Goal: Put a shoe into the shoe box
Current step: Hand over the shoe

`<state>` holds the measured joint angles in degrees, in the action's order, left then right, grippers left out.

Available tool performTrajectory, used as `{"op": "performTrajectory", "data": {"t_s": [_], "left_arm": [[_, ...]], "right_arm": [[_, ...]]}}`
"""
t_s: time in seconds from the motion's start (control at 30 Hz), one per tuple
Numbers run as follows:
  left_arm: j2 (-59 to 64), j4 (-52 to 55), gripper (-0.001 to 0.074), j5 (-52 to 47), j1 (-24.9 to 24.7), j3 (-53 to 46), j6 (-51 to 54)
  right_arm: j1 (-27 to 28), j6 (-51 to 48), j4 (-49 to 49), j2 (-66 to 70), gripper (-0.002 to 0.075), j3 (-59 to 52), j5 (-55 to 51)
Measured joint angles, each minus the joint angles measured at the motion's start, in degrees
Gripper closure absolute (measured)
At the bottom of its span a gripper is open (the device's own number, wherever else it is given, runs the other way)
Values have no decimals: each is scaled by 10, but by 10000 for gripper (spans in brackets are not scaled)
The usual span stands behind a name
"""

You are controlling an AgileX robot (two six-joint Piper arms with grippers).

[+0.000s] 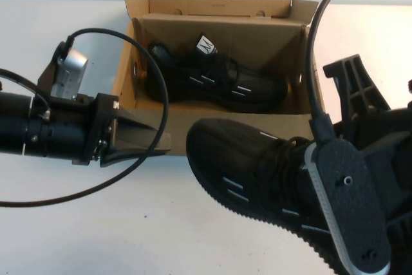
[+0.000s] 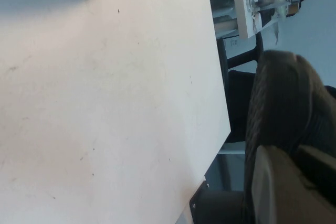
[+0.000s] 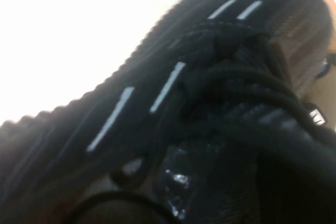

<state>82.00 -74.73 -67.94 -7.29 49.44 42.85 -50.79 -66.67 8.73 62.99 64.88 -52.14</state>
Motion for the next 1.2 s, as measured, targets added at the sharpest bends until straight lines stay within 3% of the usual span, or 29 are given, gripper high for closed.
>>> {"op": "performTrajectory", "data": {"t_s": [0.1, 0.27, 0.37, 0.67, 1.07, 1.2], "left_arm": [[5, -1, 589, 1, 0, 0, 2], [5, -5, 182, 1, 0, 0, -5], [5, -7, 83, 1, 0, 0, -6], [5, -41, 66, 2, -4, 0, -6], [5, -54, 65, 2, -70, 0, -5], [5, -54, 113, 2, -70, 0, -15]], "right_arm": [[0, 0, 0, 0, 728, 0, -2], [0, 0, -10, 0, 728, 0, -2], [0, -14, -29, 0, 728, 0, -1], [0, -48, -87, 0, 729, 0, 60], [0, -58, -94, 10, 729, 0, 88], [0, -58, -94, 13, 729, 0, 88]]}}
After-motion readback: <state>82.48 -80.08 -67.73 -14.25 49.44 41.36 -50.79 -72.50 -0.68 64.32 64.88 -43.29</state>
